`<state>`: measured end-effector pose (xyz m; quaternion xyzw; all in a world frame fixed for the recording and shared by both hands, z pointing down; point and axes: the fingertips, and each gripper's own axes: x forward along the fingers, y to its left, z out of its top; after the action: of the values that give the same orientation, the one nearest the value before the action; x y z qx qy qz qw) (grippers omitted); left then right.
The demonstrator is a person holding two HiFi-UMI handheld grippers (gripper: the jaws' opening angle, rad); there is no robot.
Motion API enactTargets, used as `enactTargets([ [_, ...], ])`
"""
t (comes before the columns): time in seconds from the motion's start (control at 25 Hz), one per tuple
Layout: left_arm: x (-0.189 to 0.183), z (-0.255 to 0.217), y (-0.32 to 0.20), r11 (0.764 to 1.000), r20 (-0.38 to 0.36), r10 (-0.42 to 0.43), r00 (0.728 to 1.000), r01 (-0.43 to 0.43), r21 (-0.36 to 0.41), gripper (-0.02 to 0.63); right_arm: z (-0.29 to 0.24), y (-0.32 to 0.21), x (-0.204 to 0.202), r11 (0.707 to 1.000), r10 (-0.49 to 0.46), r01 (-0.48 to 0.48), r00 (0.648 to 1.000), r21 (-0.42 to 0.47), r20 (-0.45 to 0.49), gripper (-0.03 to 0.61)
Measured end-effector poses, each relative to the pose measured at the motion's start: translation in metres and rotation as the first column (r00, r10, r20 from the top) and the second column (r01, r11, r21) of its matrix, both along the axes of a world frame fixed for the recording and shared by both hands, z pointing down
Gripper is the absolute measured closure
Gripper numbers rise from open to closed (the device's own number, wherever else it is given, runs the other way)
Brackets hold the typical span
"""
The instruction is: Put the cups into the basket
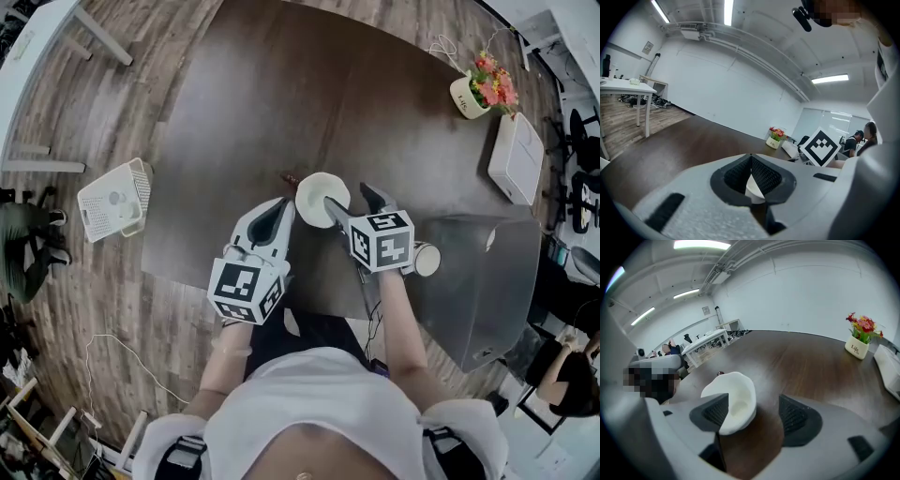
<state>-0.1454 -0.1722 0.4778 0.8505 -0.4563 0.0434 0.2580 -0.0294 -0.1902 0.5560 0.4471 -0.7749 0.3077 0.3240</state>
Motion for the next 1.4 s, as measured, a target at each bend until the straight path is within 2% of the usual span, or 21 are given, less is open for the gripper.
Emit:
enactTargets([
  [0.12, 0.002, 0.008, -0.004, 1.0, -0.005, 0.003, 1.0, -0.003, -0.017, 0.604, 0.015, -0.004, -0.002, 0.998, 0.004, -0.004, 1.0, -0.057, -0.001, 0.243],
  [0.2, 0.0, 0.01, -0.006, 1.0, -0.005, -0.002, 1.0, 0.002, -0.025, 0.604, 0.023, -0.007, -0.001, 0.996, 0.009, -0.01, 1.0, -0.087, -0.016, 0.285],
  [0.24, -0.002, 0.011, -0.007, 1.0, -0.004, -0.006, 1.0, 0.006, -0.028, 0.604, 0.025, -0.008, -0.001, 0.995, 0.015, -0.017, 1.0, -0.099, -0.025, 0.382],
  [0.32, -0.006, 0.013, -0.01, 0.999, -0.004, -0.016, 1.0, 0.016, -0.034, 0.604, 0.03, -0.01, -0.003, 0.993, 0.012, -0.018, 0.999, -0.121, -0.05, 0.523],
  [0.44, -0.012, 0.016, -0.013, 0.999, -0.006, -0.034, 0.999, 0.034, -0.041, 0.604, 0.034, -0.009, -0.006, 0.991, -0.053, 0.035, 0.989, -0.128, -0.136, 0.534],
  [0.52, -0.014, 0.015, -0.015, 0.998, -0.011, -0.04, 0.999, 0.04, -0.043, 0.604, 0.035, -0.009, -0.006, 0.99, -0.069, 0.05, 0.986, -0.131, -0.152, 0.537],
  [0.96, -0.007, 0.015, -0.011, 0.999, -0.029, -0.009, 1.0, 0.008, -0.045, 0.604, 0.034, -0.009, -0.008, 0.985, -0.052, 0.035, 0.994, -0.17, -0.1, 0.537],
  [1.12, -0.004, 0.009, -0.008, 0.999, -0.034, 0.012, 0.999, -0.013, -0.033, 0.604, 0.022, -0.01, -0.008, 0.987, -0.008, 0.002, 0.999, -0.163, -0.035, 0.538],
  [1.4, 0.003, -0.01, -0.009, 0.997, -0.03, 0.077, 0.997, -0.076, 0.02, 0.604, -0.024, -0.025, 0.007, 0.997, 0.022, -0.026, 0.999, -0.073, -0.047, 0.537],
])
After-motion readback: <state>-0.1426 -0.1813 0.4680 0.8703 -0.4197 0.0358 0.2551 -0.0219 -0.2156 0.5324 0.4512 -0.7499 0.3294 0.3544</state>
